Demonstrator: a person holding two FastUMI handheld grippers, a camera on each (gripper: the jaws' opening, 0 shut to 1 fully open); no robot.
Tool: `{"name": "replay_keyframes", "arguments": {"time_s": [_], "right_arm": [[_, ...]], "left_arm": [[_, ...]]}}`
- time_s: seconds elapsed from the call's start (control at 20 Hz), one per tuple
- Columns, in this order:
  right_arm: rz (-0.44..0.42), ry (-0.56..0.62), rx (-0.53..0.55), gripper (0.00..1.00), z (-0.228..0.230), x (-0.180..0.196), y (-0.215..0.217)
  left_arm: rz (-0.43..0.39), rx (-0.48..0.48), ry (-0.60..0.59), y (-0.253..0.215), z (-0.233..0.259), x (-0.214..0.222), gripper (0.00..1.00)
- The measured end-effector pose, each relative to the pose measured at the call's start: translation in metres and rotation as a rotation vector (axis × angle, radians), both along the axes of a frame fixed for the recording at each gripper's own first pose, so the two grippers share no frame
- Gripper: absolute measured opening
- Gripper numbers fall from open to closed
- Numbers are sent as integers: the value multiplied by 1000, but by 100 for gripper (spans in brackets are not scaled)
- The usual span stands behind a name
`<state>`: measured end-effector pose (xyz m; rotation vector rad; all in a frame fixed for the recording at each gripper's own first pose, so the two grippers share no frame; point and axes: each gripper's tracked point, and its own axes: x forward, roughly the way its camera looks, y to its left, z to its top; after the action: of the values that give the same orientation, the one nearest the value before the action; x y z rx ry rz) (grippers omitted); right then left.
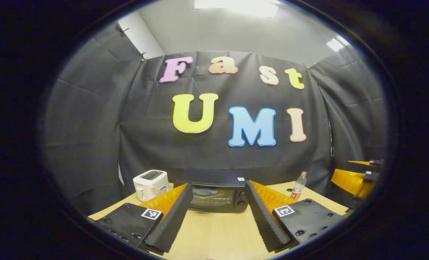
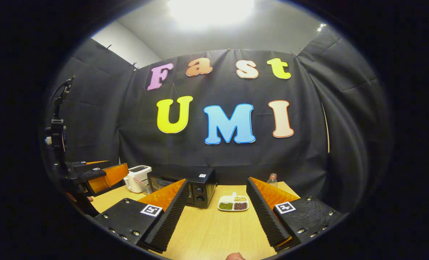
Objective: Open the electric oven with the left hand, put the food in, and close the electric oven.
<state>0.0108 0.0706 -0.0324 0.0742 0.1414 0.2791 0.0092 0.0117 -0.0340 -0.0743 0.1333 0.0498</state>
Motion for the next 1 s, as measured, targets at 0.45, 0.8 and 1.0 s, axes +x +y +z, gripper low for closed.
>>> {"name": "replay_keyframes", "arguments": {"time_s": [0.45,0.8,1.0], "right_arm": [[-35,-11,78,98,30,-33,14],[-56,-42,123,98,48,-41,31],[-25,-61,105,98,54,-49,44]], "left_arm": [[10,4,-58,16,32,-49,100],[14,40,-123,43,63,-69,100],[23,22,-121,50,64,-81,100]]}}
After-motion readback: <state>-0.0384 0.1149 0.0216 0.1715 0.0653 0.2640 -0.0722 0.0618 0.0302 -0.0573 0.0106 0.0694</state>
